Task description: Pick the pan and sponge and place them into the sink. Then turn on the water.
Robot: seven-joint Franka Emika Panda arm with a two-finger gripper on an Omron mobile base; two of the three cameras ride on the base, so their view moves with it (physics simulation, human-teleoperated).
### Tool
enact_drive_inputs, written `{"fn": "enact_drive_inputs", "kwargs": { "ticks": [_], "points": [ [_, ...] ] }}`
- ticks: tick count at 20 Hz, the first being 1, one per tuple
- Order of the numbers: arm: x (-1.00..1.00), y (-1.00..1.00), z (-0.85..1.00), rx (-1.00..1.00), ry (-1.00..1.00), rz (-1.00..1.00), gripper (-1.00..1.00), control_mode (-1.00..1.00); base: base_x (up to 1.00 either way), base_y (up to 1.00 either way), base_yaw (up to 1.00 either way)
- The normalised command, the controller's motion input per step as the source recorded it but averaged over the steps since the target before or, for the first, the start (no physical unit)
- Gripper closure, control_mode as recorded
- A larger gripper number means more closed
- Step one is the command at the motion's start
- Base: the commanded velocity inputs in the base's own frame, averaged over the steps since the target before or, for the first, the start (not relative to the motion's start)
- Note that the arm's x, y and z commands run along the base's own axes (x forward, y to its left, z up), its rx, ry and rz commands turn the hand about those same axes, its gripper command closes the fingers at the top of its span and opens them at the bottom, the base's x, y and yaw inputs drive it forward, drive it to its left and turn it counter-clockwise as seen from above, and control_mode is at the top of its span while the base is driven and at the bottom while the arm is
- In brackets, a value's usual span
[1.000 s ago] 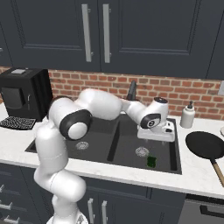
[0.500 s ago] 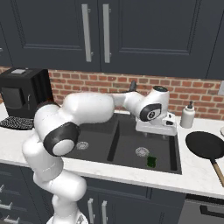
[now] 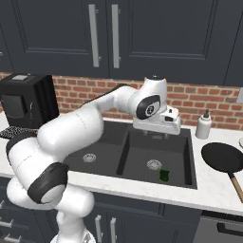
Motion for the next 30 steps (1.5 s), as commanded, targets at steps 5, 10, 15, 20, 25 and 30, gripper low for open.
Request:
{"fn": "enact_drive_inputs", "kwargs": {
  "ticks": [5,10,15,20,25,30],
  "points": [
    [-0.36,0.46,0.68,-0.03,-0.11,-0.09,-1.0,-1.0,0.0,0.0,0.0],
    [-0.29,0.58,0.49,-0.01,-0.14,-0.07,-1.0,-1.0,0.0,0.0,0.0],
    [-0.21,0.68,0.35,0.0,-0.19,-0.07,-1.0,-1.0,0.0,0.0,0.0],
    [-0.15,0.78,0.21,0.0,-0.21,-0.06,-1.0,-1.0,0.0,0.0,0.0],
    [-0.01,0.77,0.01,0.0,-0.12,-0.01,-1.0,-1.0,0.0,0.0,0.0],
    [0.0,0.52,0.0,0.0,-0.01,0.01,-1.0,-1.0,0.0,0.0,0.0]
  ]
}}
